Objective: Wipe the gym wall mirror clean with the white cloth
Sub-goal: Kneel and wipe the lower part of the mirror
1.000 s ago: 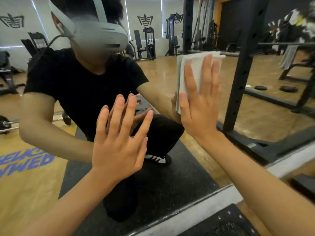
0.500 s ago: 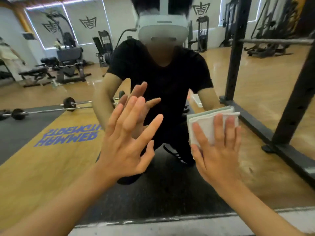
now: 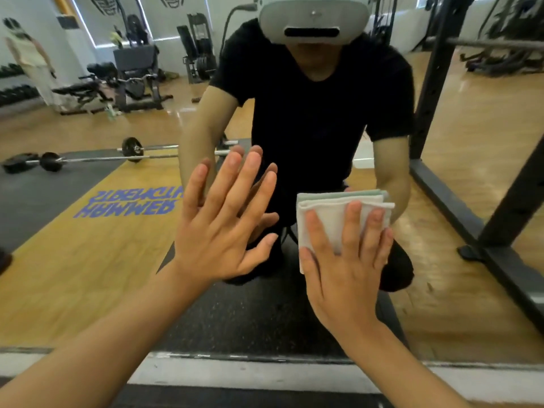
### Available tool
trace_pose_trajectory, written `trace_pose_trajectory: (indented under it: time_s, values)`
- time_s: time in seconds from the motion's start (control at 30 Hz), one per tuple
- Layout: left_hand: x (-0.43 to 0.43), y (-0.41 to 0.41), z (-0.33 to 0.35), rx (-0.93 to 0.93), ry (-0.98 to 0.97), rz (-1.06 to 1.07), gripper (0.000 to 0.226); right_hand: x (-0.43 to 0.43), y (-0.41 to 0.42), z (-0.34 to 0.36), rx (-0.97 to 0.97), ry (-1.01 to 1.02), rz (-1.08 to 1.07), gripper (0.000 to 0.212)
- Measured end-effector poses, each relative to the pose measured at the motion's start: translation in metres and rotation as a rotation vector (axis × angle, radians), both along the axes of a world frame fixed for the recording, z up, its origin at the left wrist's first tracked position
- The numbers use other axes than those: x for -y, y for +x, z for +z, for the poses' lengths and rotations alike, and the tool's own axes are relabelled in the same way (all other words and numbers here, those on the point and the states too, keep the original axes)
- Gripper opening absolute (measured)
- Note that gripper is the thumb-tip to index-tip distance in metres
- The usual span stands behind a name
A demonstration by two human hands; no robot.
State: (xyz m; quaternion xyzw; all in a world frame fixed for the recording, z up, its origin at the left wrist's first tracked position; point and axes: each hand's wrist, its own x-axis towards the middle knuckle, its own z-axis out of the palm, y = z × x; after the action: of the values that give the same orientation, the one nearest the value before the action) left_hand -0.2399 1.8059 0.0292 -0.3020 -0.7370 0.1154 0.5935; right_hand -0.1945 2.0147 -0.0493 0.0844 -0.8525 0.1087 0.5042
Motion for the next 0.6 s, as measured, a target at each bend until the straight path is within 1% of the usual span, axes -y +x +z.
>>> trace_pose_trajectory:
  time_s: [0.1,0.23,0.3,0.4,0.5,0.57,0.6]
  values:
    - [-0.002,0.002,-0.001,-0.020,0.014,0.031,0.077,0.003,-0.001,0.045,-0.014,-0.011,0.021,0.061]
    - [-0.003,0.001,0.001,-0.042,0.011,0.021,0.080,0.013,-0.010,0.118,-0.136,-0.004,0.015,0.056]
    - [-0.003,0.002,0.003,-0.034,-0.003,0.003,0.079,0.003,-0.012,0.123,-0.188,0.059,0.014,0.054]
    - [-0.003,0.003,0.005,-0.025,-0.041,-0.037,0.071,-0.043,-0.013,0.102,-0.205,0.131,-0.039,0.052]
    - [-0.004,0.002,0.004,-0.024,-0.047,-0.025,0.067,-0.102,-0.006,0.087,-0.150,0.041,-0.145,0.057]
    - [-0.005,0.002,0.004,-0.015,-0.036,-0.026,0.067,-0.112,-0.001,0.090,-0.109,-0.105,-0.199,0.061]
    - [-0.004,0.001,0.004,-0.014,-0.032,-0.030,0.069,-0.102,0.000,0.095,-0.110,-0.197,-0.217,0.062]
